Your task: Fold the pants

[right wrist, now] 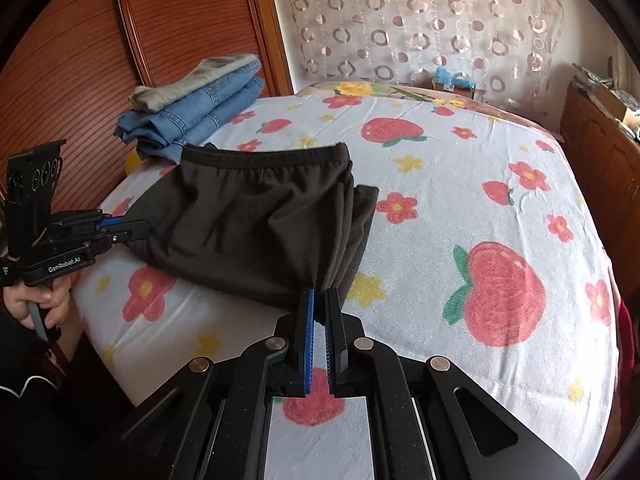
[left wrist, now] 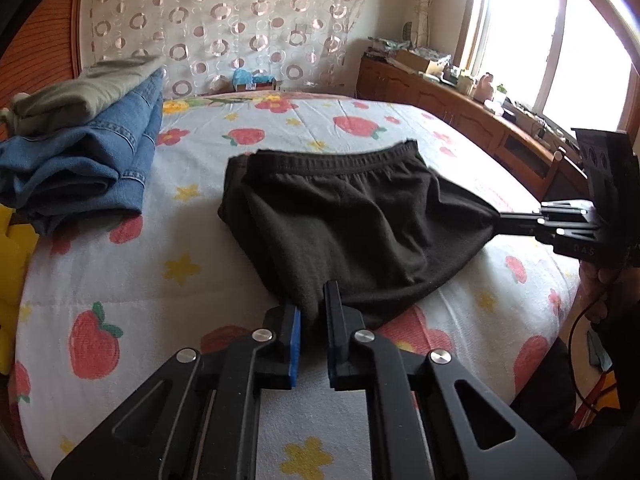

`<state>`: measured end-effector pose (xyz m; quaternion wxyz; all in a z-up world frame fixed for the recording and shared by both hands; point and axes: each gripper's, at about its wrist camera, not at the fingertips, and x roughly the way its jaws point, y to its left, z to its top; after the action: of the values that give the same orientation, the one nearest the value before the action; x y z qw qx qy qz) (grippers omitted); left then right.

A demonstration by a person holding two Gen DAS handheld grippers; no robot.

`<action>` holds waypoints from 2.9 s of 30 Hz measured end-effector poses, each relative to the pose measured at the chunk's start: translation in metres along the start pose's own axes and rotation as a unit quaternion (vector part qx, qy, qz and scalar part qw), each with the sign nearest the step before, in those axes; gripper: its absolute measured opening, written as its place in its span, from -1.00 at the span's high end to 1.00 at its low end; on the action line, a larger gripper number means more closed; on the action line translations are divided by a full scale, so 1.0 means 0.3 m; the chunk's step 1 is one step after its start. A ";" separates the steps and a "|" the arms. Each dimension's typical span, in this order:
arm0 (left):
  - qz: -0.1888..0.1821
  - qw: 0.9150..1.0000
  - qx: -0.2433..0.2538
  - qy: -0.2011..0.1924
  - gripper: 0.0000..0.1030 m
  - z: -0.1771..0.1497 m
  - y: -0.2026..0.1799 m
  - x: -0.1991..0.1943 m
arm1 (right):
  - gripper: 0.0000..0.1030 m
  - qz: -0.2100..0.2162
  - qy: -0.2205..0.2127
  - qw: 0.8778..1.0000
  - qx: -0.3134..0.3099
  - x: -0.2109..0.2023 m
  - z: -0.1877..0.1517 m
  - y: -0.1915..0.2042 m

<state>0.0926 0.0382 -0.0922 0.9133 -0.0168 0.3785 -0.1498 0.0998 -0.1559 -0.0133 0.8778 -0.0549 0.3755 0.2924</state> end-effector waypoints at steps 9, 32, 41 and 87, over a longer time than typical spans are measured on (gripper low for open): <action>-0.019 1.000 0.013 -0.001 0.81 -0.015 -0.038 -0.091 | 0.91 0.009 -0.007 1.000 -0.004 -0.101 -0.053 0.034; -0.024 0.999 0.032 0.026 0.80 -0.101 -0.079 -0.121 | 0.91 0.013 0.016 1.000 -0.004 -0.160 -0.115 0.093; -0.013 0.999 0.027 0.012 -0.25 -0.073 -0.062 -0.110 | 0.91 0.009 0.005 1.000 -0.005 -0.190 -0.112 0.104; 0.027 0.999 -0.019 0.015 -0.62 0.046 0.074 0.055 | 0.55 -0.031 -0.038 0.999 0.008 0.078 0.095 0.024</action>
<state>0.1190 0.0534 -0.0967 0.9105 -0.0213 0.3956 -0.1185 0.1265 -0.1299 -0.0082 0.9005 -0.0486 0.3422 0.2637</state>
